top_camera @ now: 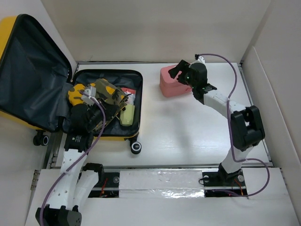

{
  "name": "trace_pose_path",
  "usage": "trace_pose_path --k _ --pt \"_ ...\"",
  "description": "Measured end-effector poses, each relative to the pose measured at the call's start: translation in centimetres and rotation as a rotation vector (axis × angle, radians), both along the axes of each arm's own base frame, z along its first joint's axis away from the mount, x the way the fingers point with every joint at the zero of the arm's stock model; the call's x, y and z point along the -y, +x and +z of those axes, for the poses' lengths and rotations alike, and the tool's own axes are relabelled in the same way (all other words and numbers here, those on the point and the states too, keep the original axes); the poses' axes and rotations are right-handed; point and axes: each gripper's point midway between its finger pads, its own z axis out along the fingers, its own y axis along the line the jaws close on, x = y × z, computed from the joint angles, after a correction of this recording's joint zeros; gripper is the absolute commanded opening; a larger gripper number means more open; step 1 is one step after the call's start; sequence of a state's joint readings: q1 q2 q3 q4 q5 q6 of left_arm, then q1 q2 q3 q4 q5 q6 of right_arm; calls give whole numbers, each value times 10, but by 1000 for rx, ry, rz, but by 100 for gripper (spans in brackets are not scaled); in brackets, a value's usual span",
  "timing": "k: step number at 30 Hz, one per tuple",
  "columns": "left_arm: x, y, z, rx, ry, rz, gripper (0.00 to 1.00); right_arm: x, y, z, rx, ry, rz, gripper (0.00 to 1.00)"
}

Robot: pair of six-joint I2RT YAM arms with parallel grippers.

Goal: Pack the luggage

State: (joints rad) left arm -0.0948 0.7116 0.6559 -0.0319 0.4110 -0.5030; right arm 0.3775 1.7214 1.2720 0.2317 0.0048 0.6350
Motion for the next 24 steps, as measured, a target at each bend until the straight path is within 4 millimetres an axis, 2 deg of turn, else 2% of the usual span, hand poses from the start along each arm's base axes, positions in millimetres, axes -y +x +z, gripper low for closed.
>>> trace_pose_path --k 1,2,5,10,14,18,20,23,24 --pt "-2 -3 -2 -5 20 2 1 1 7 -5 -13 21 -21 79" --pt "-2 -6 -2 -6 41 3 9 3 13 -10 -28 45 -48 78" --pt "8 -14 15 50 86 -41 22 7 30 -20 -54 112 -117 77" --pt "19 -24 19 84 119 -100 24 4 52 -37 -52 218 -159 71" --pt "23 -28 14 72 138 -121 24 -3 68 -33 -15 274 -157 67" --pt "23 -29 11 65 145 -121 25 -6 77 -33 5 308 -157 48" --pt "22 -29 11 63 147 -120 25 -6 81 -38 3 317 -166 48" --pt "22 -29 10 62 150 -119 33 -8 90 -35 25 344 -168 52" --pt "22 -29 10 61 150 -119 35 -9 92 -35 31 349 -167 47"
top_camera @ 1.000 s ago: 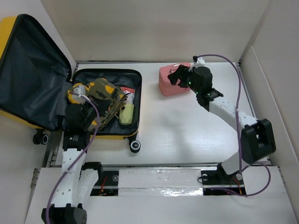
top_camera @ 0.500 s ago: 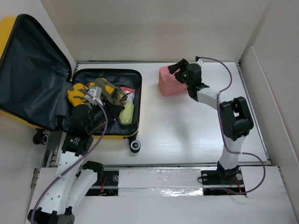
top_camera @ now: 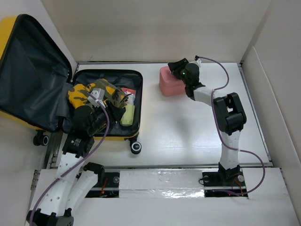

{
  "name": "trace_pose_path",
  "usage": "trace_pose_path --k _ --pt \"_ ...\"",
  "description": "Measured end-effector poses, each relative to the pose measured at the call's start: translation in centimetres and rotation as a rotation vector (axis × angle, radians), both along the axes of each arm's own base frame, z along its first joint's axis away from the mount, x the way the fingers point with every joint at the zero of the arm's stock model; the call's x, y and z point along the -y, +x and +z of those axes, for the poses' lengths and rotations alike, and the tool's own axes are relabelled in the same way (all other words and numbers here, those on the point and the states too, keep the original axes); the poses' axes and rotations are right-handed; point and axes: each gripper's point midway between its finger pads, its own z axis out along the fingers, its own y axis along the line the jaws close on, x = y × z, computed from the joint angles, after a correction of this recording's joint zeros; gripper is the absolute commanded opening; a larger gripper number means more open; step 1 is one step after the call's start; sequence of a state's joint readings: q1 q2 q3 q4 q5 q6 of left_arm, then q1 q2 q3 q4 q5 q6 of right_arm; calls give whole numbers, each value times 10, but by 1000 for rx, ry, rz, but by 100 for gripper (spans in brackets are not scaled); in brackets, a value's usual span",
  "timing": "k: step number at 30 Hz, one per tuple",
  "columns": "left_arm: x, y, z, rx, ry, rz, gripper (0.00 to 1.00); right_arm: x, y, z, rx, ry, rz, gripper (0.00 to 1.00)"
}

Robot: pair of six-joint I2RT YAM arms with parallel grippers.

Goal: Pack the luggage

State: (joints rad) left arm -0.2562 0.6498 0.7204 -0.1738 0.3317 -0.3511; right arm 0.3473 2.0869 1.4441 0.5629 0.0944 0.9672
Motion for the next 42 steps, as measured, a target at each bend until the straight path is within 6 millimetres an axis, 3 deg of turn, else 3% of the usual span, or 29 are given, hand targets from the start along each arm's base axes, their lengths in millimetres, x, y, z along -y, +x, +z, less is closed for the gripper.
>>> trace_pose_path --k 2,3,5,11,16,21,27,31,36,42 --pt "-1 0 -1 -2 4 6 40 0 2 -1 10 6 -1 29" --pt "-2 1 -1 -3 6 10 41 0 3 -2 15 5 -1 12" --pt "-4 2 -2 -4 10 23 41 -1 5 -3 34 23 12 1" --pt "-11 4 -1 -4 21 69 40 -14 -5 3 105 -54 130 0" --pt "-15 6 14 27 12 95 38 -32 -24 16 125 -205 298 0" --pt "-21 6 22 45 2 134 35 -80 -37 83 234 -372 463 0" --pt "-34 8 23 46 -2 207 33 -162 -102 176 453 -470 630 0" --pt "-41 8 25 45 -7 250 32 -202 -149 205 529 -496 739 0" --pt "-54 9 32 49 -15 330 32 -229 -188 204 531 -534 845 0" --pt "-63 8 35 53 -19 382 32 -242 -208 164 434 -647 889 0"
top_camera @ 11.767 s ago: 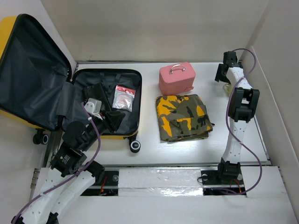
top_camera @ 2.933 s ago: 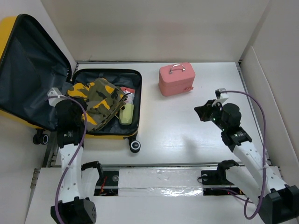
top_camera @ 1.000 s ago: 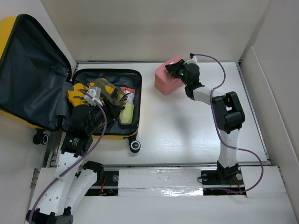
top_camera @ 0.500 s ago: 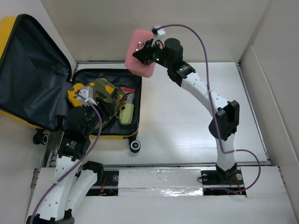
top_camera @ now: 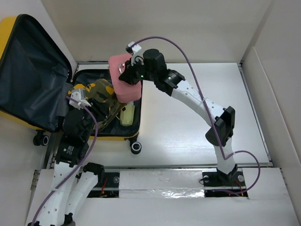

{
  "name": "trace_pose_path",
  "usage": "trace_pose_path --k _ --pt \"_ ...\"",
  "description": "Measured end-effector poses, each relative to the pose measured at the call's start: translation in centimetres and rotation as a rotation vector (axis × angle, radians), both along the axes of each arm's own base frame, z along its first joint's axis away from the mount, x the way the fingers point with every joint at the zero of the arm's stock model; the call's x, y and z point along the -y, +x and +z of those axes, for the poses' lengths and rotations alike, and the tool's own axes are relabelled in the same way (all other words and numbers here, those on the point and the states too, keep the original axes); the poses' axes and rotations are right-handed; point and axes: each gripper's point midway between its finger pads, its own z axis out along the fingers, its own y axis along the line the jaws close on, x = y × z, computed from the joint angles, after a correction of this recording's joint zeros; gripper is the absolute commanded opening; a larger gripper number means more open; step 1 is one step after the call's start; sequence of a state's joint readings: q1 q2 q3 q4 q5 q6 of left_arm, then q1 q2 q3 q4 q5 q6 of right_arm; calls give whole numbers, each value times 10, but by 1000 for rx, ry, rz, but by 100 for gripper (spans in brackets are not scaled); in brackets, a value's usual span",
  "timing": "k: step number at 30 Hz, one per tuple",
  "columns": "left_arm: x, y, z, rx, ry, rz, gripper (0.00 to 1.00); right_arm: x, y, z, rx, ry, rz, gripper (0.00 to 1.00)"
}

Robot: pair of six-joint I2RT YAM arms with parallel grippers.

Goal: Pack the luggage

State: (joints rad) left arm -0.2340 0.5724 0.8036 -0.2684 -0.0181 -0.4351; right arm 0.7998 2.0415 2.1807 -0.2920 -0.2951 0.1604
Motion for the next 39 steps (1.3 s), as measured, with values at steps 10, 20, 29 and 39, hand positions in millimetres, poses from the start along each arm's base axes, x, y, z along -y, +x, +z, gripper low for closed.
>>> trace_pose_path --k 10,20,29,39 --pt "-2 0 -1 -5 -5 14 31 28 30 -35 71 -220 -200 0" --pt "-3 0 -2 -12 -5 22 31 -38 56 -80 259 -338 -186 0" --pt "-9 -1 4 -3 -9 58 31 -91 18 -121 208 -278 -31 9" --pt "-19 -11 22 63 -50 105 32 -117 -12 -133 147 -213 62 47"
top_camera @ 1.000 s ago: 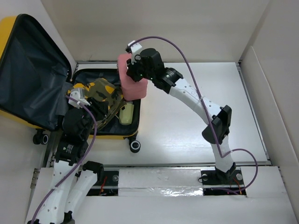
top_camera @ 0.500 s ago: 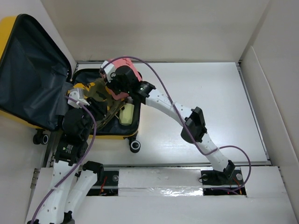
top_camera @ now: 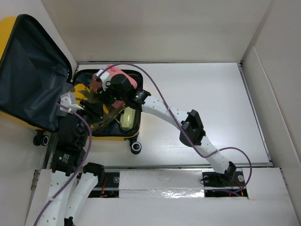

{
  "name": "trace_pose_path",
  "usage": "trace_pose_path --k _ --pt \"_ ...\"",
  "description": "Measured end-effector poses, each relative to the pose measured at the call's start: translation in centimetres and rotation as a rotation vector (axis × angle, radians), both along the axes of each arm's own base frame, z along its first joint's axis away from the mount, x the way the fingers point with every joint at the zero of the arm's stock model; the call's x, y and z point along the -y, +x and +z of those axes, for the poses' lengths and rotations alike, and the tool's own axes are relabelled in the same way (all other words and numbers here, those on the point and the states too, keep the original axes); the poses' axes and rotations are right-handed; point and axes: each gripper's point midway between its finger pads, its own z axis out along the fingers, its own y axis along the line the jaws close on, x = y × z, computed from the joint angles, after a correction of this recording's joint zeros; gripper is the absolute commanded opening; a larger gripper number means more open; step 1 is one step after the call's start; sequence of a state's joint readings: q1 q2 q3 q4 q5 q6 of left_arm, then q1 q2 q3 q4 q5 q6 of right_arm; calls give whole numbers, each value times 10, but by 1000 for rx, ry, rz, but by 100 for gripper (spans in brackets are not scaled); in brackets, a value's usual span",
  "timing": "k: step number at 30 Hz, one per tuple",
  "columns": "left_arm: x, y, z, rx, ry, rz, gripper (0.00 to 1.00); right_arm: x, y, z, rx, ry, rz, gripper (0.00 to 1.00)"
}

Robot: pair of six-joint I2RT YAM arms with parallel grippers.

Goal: Pack the luggage

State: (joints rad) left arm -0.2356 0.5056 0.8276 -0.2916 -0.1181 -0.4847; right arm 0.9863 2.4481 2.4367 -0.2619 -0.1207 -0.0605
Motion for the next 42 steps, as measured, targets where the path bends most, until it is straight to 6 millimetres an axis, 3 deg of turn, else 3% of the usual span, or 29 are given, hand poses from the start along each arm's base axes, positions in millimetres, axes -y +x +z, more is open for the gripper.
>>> trace_pose_path --k 2,3,4,8,10,13,15,17,19,20,22,23,24,25,27,30,35,39,41,42 --pt "-1 -3 5 20 -11 6 34 -8 -14 -5 -30 5 43 63" --pt "-2 -5 7 30 -16 8 41 -14 -23 -6 -45 14 65 75" --pt "-2 -6 10 40 -20 10 46 -20 -32 -8 -59 21 89 81" --pt "-5 -12 18 73 -37 21 62 -34 -59 -22 -97 4 146 97" --pt "-6 -13 22 82 -41 29 62 -33 -66 -35 -107 -21 151 100" --pt "-9 -13 26 90 -46 41 62 -14 -76 -57 -145 -87 145 100" --pt "-10 -14 30 98 -53 47 61 3 -79 -57 -161 -110 133 100" --pt "-11 -15 35 110 -63 56 60 24 -80 -41 -156 -96 120 100" --pt "-13 -16 41 122 -74 67 53 48 -80 -8 -139 -47 104 99" --pt "-14 -16 43 125 -77 72 51 61 -79 14 -122 -2 94 96" --pt "-15 -14 44 123 -82 84 47 93 -79 62 -73 97 75 67" --pt "-16 -12 44 117 -81 89 45 111 -80 86 -44 152 64 47" --pt "-16 -8 43 108 -80 98 33 128 -80 109 -9 209 50 17" --pt "-17 -3 40 91 -78 110 23 147 -82 128 20 266 34 7" --pt "-22 8 32 50 -60 157 0 184 -89 144 57 338 3 0" --pt "-37 17 21 5 -23 250 0 226 -94 127 41 374 -43 0" --pt "-63 32 -6 -94 34 413 0 282 -69 53 -52 287 -202 0" --pt "-109 54 -52 -271 26 546 0 322 -52 19 -100 245 -306 0" --pt "-146 51 -86 -388 -10 637 8 329 -54 13 -108 242 -322 0" --pt "-162 40 -99 -438 -25 688 28 331 -57 12 -113 245 -322 0"
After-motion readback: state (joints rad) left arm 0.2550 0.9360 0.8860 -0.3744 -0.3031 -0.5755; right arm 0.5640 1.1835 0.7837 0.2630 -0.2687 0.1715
